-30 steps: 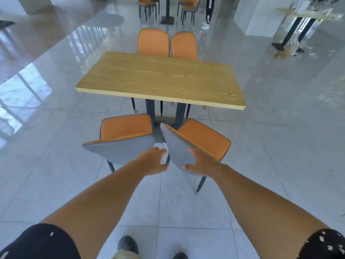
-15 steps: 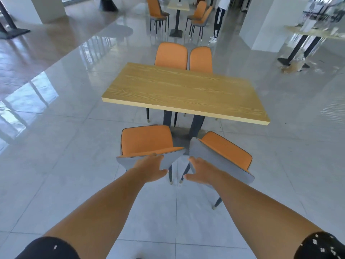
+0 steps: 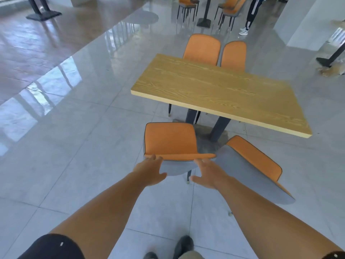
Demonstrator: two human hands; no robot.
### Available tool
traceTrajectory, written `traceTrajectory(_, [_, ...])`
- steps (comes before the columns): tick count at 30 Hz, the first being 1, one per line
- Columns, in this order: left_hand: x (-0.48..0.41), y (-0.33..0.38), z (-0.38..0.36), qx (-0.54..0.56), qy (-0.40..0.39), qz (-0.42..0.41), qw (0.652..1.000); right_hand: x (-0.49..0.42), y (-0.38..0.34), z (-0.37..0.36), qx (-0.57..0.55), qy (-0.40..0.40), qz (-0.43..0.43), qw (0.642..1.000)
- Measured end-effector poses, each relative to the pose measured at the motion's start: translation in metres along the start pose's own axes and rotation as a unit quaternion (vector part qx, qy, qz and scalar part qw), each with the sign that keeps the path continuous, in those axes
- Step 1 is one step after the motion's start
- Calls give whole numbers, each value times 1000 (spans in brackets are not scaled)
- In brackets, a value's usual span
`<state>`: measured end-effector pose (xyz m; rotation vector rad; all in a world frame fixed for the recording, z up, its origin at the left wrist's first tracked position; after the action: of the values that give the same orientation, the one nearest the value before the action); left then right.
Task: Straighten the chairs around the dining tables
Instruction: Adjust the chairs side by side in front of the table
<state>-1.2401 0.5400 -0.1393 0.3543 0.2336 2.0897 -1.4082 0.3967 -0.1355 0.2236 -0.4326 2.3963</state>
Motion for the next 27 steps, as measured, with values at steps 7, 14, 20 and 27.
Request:
traceTrajectory(7, [-24, -10, -24, 0, 14, 26, 1000, -50, 18, -7, 26, 18, 32, 999])
traceTrajectory(14, [-65, -4, -45, -6, -13, 48, 999, -92, 48, -22, 41, 6, 56, 998])
traceTrajectory(20, [-81, -13, -70, -8, -41, 74, 996, -116, 61, -41, 74, -16, 64, 995])
traceTrajectory(27, [-91, -22, -81, -5, -64, 69, 996, -123, 59, -43, 81, -27, 54, 995])
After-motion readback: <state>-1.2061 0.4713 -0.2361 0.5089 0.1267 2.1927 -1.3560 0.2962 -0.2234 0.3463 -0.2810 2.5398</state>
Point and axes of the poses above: each hand's wrist, its own x-axis away from the middle knuckle, its own z-axis out of the back of the hand, y = z × x, the point moved 7 cm from there along -x, towards the middle knuckle, and after that the axes turned 12 degrees about y, right-handed, at the moved point
